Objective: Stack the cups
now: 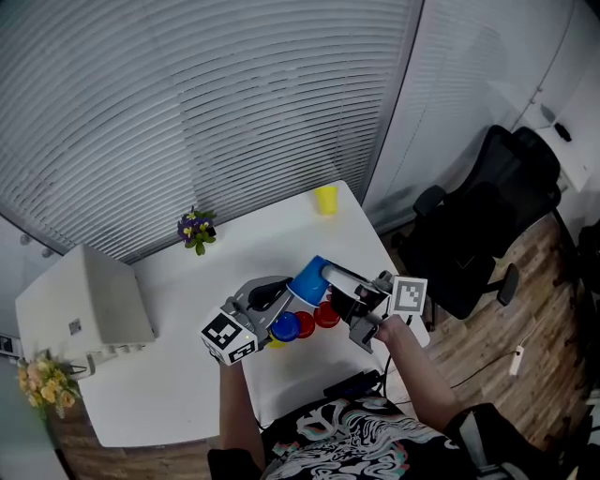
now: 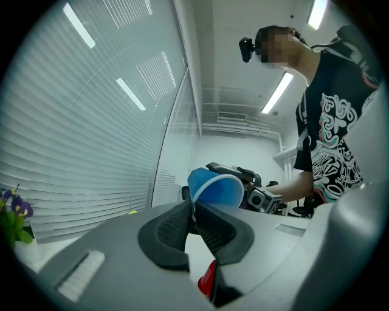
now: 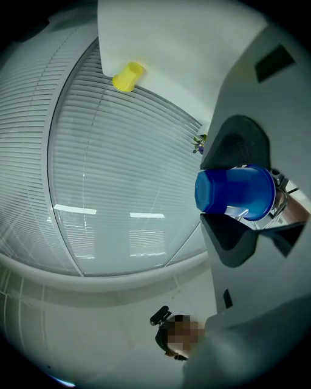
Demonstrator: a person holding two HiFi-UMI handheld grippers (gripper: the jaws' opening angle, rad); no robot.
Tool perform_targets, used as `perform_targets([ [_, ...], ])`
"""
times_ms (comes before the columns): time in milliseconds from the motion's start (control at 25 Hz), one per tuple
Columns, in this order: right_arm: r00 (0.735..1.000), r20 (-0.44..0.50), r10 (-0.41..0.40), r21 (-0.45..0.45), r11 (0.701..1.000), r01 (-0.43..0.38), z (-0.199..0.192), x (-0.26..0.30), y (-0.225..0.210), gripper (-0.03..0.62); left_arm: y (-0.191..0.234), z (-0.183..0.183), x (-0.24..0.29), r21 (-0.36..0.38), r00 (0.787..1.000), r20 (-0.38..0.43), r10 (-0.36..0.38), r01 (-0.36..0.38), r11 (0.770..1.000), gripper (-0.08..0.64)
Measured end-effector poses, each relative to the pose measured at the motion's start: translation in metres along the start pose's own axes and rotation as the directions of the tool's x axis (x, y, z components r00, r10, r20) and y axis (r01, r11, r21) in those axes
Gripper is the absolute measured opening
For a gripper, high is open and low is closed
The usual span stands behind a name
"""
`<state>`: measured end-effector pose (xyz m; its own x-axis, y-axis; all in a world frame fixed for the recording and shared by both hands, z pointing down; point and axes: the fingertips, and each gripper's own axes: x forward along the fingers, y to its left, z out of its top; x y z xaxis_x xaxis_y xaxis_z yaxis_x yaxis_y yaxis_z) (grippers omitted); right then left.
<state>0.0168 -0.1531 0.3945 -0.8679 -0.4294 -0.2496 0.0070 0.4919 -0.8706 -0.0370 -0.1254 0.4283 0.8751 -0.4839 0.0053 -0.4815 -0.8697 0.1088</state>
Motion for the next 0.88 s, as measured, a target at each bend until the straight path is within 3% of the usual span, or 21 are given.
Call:
perform_targets([
  [280,1.000,-0.005,-0.019,-0.055,0.998,0.018,-0.001,-0.007,0.002,0.207,-0.005,-0.009,0.002,0.037,0.996,-0.089,0.024,-0.021,0.999,0.026],
  [560,0.998,0.044,-0.048,-0.138,0.989,0.053,0.010,-0.020,0.012,0.215,0.002,-0.004,-0.014,0.048,0.988,-0.113,0.104,-0.099,0.994,0.063],
  [720,0.991,0.040,-0.129,-0.242,0.961,0.135,0.007,-0.030,0.011,0.219,0.006,-0.004,-0.027,0.044,0.979,-0.124,0.163,-0.158,0.986,0.072],
  [880,0.978,0.015,-0.207,-0.370,0.907,0.198,-0.006,-0.032,0.008,0.219,0.006,-0.008,-0.042,0.020,0.968,-0.124,0.220,-0.219,0.975,0.080],
])
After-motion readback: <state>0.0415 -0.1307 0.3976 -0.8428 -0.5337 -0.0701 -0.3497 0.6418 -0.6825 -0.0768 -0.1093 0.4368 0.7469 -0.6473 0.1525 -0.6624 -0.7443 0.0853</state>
